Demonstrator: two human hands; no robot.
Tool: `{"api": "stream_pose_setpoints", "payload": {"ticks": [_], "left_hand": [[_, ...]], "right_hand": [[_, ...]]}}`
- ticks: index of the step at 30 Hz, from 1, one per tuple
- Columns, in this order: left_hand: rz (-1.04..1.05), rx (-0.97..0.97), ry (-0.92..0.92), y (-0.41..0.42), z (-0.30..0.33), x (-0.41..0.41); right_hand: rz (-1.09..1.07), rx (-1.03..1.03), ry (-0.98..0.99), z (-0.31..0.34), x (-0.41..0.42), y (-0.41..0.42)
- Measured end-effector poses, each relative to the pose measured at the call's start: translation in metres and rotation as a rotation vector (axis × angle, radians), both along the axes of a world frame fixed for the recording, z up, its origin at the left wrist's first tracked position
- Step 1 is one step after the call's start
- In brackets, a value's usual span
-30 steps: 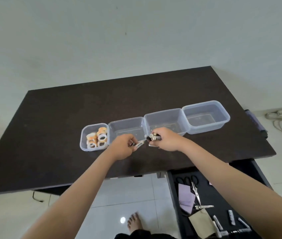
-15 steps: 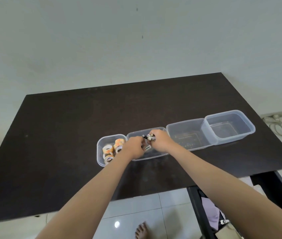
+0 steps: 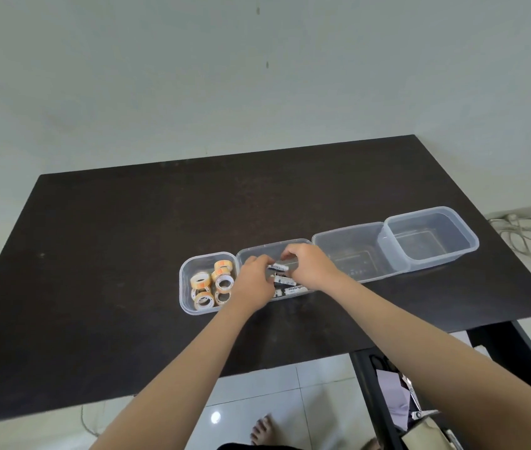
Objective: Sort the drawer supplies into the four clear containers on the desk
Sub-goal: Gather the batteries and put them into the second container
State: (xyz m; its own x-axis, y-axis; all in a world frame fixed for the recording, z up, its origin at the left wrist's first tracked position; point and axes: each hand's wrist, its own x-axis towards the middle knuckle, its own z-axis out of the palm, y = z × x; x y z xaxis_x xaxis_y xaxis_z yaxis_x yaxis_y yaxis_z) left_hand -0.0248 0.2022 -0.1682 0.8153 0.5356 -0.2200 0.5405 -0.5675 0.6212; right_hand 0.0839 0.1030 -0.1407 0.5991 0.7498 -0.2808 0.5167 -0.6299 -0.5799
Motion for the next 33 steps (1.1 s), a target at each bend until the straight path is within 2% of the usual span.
{"api": "stream_pose_setpoints", "payload": {"ticks": [5,9,15,24,33], "left_hand": [[0.088,0.039,-0.141,-0.035,0.003,-0.008],[0.069,0.038,-0.263,-0.083,0.000,-0.009],[0.010,-0.017,-0.325,-0.184,-0.017,0.003],[-0.061,-0.265,-0.018,-0.346,-0.078,0.030],[-0.056,-0.355,0.385,-0.416,-0.124,0.029]], "right_hand": [[-0.035,0.158,0.033,0.015,0.004,-0.032],[-0.037,0.265,0.084,0.017,0.008,-0.078],[0.053,0.196,0.166,0.000,0.027,-0.182],[0.064,-0.118,0.227,-0.079,0.067,-0.362],[0.123,-0.452,0.237,-0.146,0.089,-0.456]]}}
